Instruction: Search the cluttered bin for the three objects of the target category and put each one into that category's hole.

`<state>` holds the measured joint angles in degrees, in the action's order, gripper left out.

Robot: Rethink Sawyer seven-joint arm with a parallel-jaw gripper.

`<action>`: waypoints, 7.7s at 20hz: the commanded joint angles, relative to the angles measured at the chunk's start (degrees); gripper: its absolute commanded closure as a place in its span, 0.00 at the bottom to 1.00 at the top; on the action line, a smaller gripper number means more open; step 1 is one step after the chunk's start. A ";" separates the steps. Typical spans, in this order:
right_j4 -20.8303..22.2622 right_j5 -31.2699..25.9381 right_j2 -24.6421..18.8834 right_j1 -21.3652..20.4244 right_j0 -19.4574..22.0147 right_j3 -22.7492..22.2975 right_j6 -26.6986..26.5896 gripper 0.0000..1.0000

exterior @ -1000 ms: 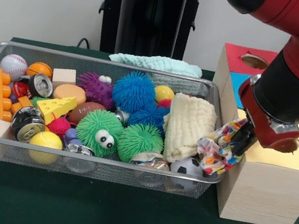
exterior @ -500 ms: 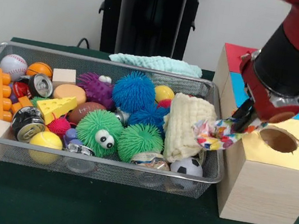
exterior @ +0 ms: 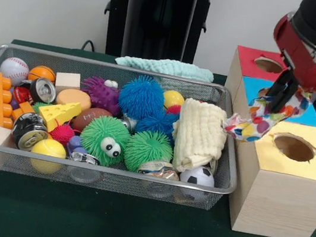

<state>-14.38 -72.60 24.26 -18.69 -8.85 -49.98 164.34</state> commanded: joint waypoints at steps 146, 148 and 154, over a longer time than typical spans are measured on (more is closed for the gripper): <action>-8.08 5.40 1.96 4.36 -4.15 -7.01 6.14 0.00; -8.30 5.31 1.78 4.21 -4.28 -6.73 6.60 0.00; -8.77 4.04 1.54 3.95 -4.76 -6.02 8.15 0.00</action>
<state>-23.91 -62.62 27.83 -13.67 -15.56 -54.90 164.34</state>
